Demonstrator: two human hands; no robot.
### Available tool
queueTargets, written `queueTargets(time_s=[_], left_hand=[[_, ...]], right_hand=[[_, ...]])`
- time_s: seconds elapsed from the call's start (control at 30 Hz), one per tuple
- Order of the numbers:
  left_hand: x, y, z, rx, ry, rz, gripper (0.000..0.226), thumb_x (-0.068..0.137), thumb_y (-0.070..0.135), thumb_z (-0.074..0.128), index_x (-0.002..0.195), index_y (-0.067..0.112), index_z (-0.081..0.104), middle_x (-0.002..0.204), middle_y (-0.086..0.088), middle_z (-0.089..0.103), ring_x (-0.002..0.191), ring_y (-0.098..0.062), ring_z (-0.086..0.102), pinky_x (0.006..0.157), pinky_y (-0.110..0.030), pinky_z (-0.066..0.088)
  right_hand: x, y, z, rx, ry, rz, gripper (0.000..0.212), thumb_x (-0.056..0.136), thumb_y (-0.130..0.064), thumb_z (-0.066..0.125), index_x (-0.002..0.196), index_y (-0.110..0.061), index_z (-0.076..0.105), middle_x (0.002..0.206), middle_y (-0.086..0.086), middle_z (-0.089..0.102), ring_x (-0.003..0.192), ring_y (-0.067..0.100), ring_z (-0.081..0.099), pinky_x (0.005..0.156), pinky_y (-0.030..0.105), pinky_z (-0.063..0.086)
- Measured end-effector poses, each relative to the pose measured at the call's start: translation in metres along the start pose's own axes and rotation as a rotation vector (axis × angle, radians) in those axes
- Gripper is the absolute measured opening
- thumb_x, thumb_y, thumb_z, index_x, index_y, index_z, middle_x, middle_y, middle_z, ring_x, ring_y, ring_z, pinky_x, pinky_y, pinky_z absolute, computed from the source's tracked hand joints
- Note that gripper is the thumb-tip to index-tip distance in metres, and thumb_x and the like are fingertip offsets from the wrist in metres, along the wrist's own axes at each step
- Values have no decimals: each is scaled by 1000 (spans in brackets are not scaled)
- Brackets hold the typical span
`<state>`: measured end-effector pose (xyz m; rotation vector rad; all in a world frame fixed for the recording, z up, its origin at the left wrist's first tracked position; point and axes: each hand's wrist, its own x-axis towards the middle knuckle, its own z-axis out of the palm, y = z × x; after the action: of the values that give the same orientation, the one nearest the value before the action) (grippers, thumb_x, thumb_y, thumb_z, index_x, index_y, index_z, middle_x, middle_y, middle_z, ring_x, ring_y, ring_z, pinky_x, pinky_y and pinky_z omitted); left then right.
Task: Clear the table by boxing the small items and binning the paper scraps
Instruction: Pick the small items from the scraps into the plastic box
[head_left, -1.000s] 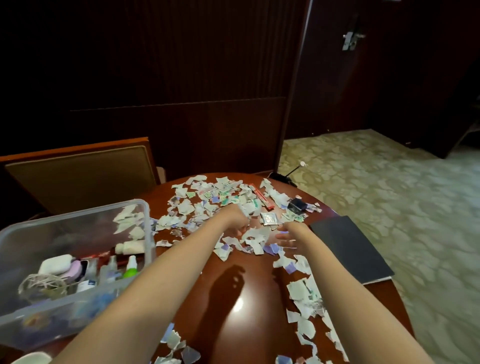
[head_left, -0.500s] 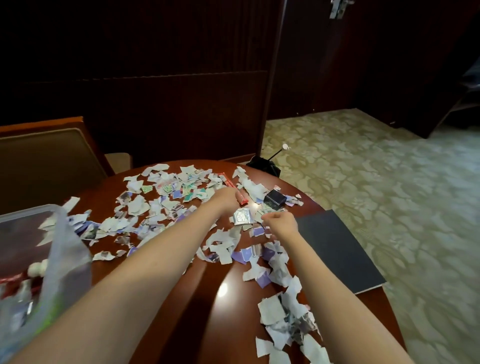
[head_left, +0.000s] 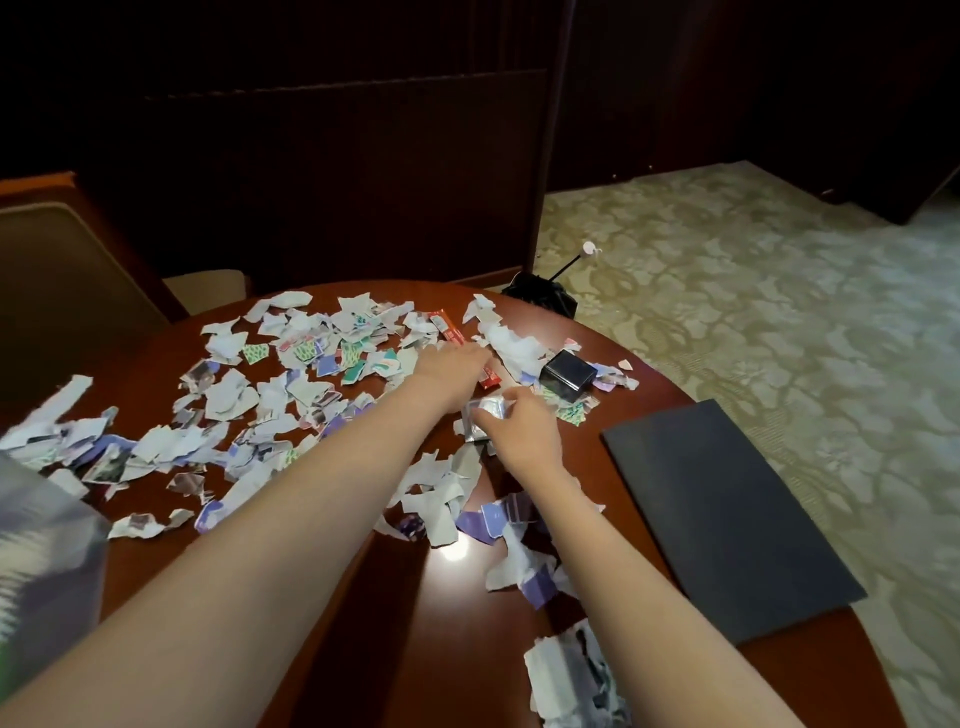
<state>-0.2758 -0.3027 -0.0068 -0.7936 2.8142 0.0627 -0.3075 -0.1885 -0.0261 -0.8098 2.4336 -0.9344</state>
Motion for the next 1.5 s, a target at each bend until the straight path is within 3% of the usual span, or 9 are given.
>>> queueTargets(time_s=[0.2,0.43,0.67,0.87,1.0,1.1,1.2,1.37,1.5], left_hand=[[12,7,11,196,102,7,37,96,8,42,133,13,45,132,-9,49,123,-27,49,100,-39,36],[0,3,19,286,211,109,37,96,9,41,133,9,38,134,-11,42,122,-29,43,98,-37,33],[-26,-4,-11,160,267,110,34,89,-8,41,115,14,43,108,-2,58,110,-25,49,108,-49,19],[-53,-14,-50,-334,360,-80,12,100,19,39,110,17,45,93,-3,65,101,-28,58,104,-47,22],[-79,-20,-68,-659,372,-158,10,98,26,45,103,17,45,78,6,50,90,-27,56,89,-39,37],[-96,-25,-78,-860,361,-181,18,99,22,45,113,12,44,89,1,50,78,-18,49,66,-29,40],[-111,-32,-85,-958,387,-215,10,99,20,43,95,11,39,79,-1,46,66,-14,42,57,-27,35],[-142,-45,-101,-1169,425,-301,6,98,14,41,94,11,37,83,-7,46,77,-19,50,73,-38,52],[-175,-60,-116,-1366,432,-363,5,98,11,42,97,10,37,86,-5,47,83,-16,56,84,-36,53]], right_hand=[[13,7,23,-251,51,75,62,79,-46,65,124,-8,48,130,13,49,120,30,46,98,42,42],[2,2,29,-167,87,128,39,92,-39,45,107,-7,60,114,14,60,108,31,54,94,44,45],[-17,-5,5,212,75,180,48,95,-28,45,51,-13,33,59,7,41,57,19,38,53,29,26],[-44,-27,-25,507,155,294,36,96,-28,46,66,-10,41,56,2,31,55,18,35,59,37,40],[-65,-39,-42,522,194,242,41,97,-28,45,77,6,57,76,28,51,72,35,53,67,37,42],[-80,-47,-55,488,182,176,44,99,-28,42,61,-7,47,62,15,43,57,19,44,56,30,32],[-92,-59,-66,533,193,134,31,99,-26,43,85,-7,63,78,11,56,77,19,53,72,31,39],[-103,-89,-74,584,185,178,38,93,-19,47,58,-12,34,60,3,32,57,16,28,59,30,24],[-116,-118,-63,704,13,256,23,91,-18,49,87,1,60,88,14,48,82,23,44,75,42,43]])
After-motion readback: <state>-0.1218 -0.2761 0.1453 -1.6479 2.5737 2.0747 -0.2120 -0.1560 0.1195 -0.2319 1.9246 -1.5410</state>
